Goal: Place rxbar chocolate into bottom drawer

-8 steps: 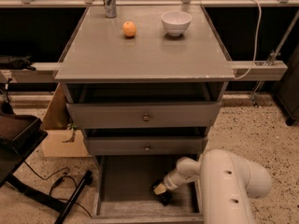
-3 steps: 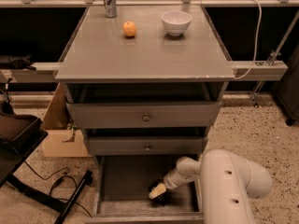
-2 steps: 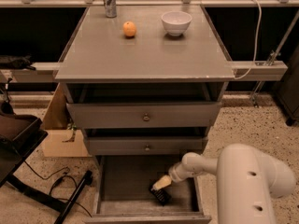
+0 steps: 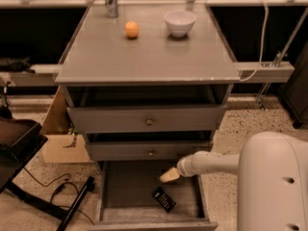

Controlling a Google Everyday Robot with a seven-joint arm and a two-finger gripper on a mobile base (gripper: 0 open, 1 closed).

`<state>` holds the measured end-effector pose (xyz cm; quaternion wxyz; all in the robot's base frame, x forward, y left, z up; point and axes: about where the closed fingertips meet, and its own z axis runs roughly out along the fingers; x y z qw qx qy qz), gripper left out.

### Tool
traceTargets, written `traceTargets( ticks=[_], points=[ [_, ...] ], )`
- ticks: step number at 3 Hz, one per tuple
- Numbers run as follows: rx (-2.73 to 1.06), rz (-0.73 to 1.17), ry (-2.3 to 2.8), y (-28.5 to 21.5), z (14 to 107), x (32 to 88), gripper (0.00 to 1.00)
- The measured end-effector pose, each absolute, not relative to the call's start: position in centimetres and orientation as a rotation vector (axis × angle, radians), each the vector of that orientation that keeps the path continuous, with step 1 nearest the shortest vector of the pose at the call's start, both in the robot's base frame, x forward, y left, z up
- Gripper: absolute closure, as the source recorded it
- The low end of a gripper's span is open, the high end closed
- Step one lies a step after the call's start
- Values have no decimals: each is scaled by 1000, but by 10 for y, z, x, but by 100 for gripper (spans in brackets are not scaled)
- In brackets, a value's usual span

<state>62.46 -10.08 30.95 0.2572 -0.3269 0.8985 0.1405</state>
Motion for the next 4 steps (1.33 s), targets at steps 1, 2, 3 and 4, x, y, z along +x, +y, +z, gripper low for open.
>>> traceTargets(
  ticks=[1,2,3,4],
  points=[
    [-887,381,2438,-101,309,624,18],
    [-887,381,2438,-101,309,624,41],
    [-897,357,2441,-101,317,612,64],
    [-878,252,2405,-106,361,611,87]
  ],
)
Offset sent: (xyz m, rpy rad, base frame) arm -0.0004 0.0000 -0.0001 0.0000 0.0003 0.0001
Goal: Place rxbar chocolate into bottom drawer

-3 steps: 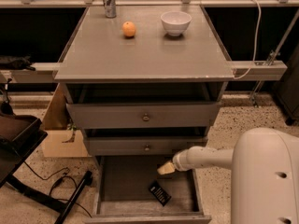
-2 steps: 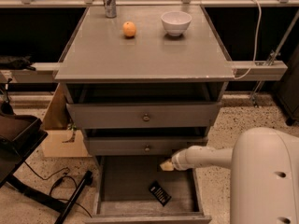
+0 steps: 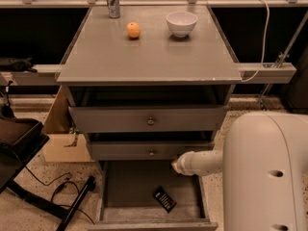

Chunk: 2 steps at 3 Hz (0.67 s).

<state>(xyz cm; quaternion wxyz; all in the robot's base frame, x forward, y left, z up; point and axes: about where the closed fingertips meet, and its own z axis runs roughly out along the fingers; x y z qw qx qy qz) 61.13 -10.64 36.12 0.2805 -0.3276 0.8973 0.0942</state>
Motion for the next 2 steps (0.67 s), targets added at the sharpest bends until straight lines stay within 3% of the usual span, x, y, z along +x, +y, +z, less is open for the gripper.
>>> traceTargets(
  ticks=[1,2],
  points=[
    [-823,139,2329,-108,426,619,100],
    [-739,52,2246,-108,487,613,100]
  ],
)
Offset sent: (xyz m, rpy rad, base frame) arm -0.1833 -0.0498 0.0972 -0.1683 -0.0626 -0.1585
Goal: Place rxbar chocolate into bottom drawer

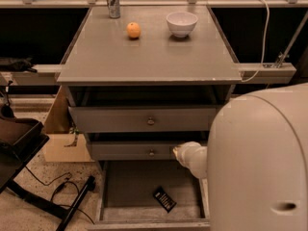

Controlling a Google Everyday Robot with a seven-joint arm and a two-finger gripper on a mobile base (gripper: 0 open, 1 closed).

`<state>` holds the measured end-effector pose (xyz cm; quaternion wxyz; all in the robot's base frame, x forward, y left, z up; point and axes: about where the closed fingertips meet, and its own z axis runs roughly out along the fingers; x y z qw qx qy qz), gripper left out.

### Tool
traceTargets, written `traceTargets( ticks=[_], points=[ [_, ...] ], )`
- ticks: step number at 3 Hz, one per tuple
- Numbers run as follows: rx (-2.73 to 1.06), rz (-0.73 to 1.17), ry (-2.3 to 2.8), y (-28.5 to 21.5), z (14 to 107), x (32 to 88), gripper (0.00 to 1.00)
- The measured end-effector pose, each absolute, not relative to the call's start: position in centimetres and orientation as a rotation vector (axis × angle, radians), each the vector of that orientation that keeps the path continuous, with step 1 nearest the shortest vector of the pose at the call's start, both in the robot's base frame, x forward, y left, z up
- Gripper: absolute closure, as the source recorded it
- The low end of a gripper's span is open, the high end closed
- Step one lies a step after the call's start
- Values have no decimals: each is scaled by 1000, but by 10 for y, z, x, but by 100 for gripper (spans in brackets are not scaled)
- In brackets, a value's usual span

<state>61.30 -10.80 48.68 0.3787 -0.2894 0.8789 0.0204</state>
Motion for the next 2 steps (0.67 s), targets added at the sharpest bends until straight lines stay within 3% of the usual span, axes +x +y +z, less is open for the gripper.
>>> traceTargets(
  ticks=[1,2],
  points=[
    [-623,38,2223,-120,508,569,100],
    [-469,63,2267,-159,484,484,100]
  ],
)
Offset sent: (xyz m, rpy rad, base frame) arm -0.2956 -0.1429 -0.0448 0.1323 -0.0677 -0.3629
